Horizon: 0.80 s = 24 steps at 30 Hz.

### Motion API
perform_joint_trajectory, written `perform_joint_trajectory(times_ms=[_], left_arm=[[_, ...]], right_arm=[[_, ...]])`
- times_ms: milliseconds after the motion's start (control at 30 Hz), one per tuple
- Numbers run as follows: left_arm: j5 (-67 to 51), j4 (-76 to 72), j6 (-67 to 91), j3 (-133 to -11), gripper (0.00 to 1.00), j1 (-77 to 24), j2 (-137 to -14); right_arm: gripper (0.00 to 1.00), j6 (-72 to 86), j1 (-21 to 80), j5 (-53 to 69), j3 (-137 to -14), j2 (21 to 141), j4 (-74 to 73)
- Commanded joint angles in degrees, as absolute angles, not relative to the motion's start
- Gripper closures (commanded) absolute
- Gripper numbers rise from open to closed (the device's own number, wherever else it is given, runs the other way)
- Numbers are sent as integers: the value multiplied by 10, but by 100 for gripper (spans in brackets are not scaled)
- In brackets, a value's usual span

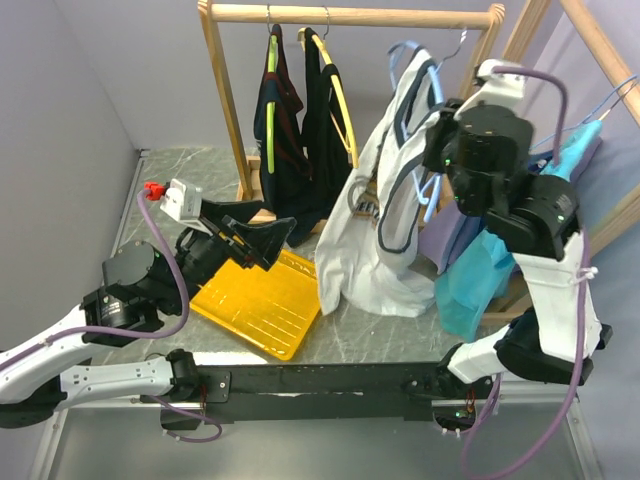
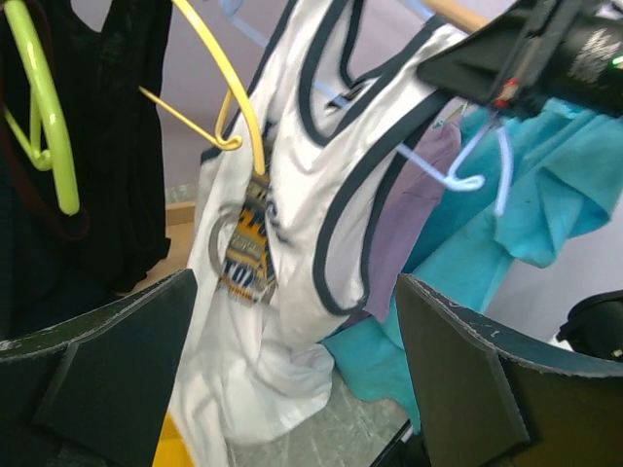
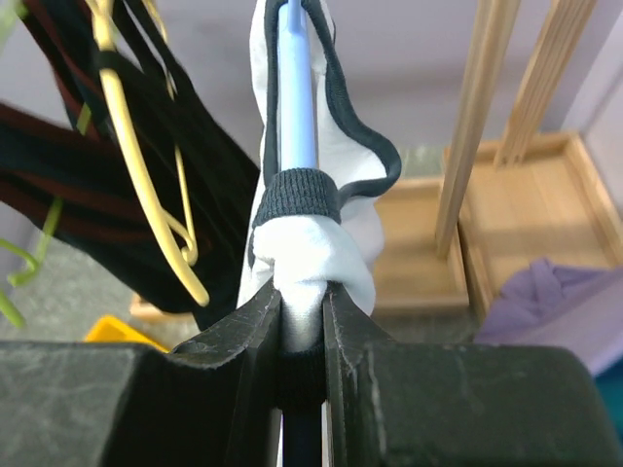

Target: Place the tank top on the hanger

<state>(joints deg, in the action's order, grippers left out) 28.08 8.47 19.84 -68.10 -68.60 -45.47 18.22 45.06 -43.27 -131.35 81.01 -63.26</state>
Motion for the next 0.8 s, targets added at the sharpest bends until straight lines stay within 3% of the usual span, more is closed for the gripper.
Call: perform_joint_trajectory(times_ms=[0, 133, 400, 567, 767], left_arm=[[301, 96, 207, -669, 11, -687, -445], [305, 96, 209, -663, 11, -687, -438], [304, 98, 211, -656, 11, -687, -434], [304, 96, 214, -649, 11, -687, -430], [301, 91, 221, -635, 11, -687, -427]], right_arm=[[100, 118, 443, -472, -1363, 789, -537], [100, 106, 440, -487, -1340, 780, -516], [100, 127, 394, -371, -1186, 741, -491], [100, 103, 357, -302, -1186, 755, -467], [100, 68, 333, -275, -1272, 823, -455]])
